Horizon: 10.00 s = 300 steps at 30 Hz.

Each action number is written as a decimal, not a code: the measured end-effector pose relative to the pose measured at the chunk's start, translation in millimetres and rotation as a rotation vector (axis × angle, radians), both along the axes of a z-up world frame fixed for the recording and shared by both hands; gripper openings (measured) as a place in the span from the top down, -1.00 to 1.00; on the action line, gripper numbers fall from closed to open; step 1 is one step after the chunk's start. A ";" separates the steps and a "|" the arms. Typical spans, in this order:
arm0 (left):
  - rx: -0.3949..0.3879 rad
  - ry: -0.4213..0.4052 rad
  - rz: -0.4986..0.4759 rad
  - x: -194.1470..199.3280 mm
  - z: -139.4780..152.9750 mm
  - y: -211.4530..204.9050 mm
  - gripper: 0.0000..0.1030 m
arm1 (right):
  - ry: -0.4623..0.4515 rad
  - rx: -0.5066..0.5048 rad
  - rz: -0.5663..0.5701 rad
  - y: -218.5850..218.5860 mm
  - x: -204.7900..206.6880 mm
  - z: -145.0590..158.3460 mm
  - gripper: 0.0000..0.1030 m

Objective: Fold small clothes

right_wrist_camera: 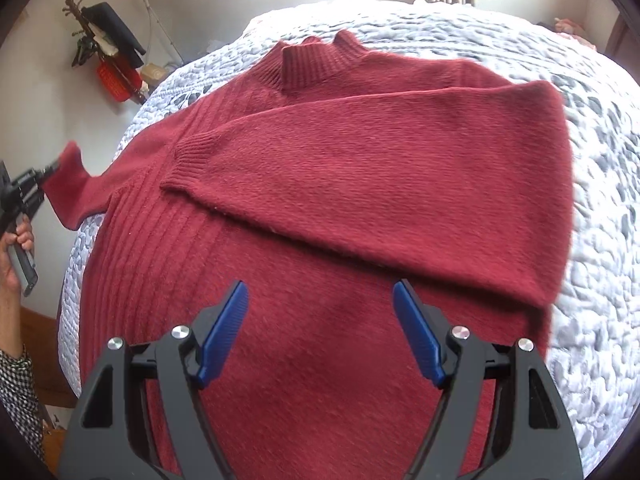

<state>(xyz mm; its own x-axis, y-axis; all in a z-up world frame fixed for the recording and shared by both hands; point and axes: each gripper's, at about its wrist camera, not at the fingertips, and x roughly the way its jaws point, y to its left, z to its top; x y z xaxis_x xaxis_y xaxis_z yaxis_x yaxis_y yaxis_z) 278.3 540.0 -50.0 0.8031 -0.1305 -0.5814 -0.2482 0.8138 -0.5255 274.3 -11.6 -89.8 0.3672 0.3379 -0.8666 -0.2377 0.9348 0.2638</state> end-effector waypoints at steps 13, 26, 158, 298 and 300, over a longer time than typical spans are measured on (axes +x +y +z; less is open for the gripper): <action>0.048 -0.054 -0.347 51.2 22.4 -215.2 0.87 | -0.043 0.004 -0.064 -55.1 -22.6 5.2 -0.48; 0.054 0.102 -0.546 84.4 -52.5 -360.7 0.84 | -0.032 0.018 -0.096 -86.4 -30.9 -6.6 -0.48; 0.332 0.347 -0.538 -119.5 -32.9 -188.3 -0.76 | -0.027 0.021 0.007 -90.5 -140.2 29.9 -0.19; 0.244 0.239 -0.479 -30.8 -27.1 -180.8 -0.42 | 0.014 0.200 -0.073 -150.4 -50.7 10.6 -0.24; 0.286 0.239 -0.517 -27.8 -29.2 -192.2 -0.45 | 0.022 0.189 -0.050 -141.1 -44.4 6.9 -0.24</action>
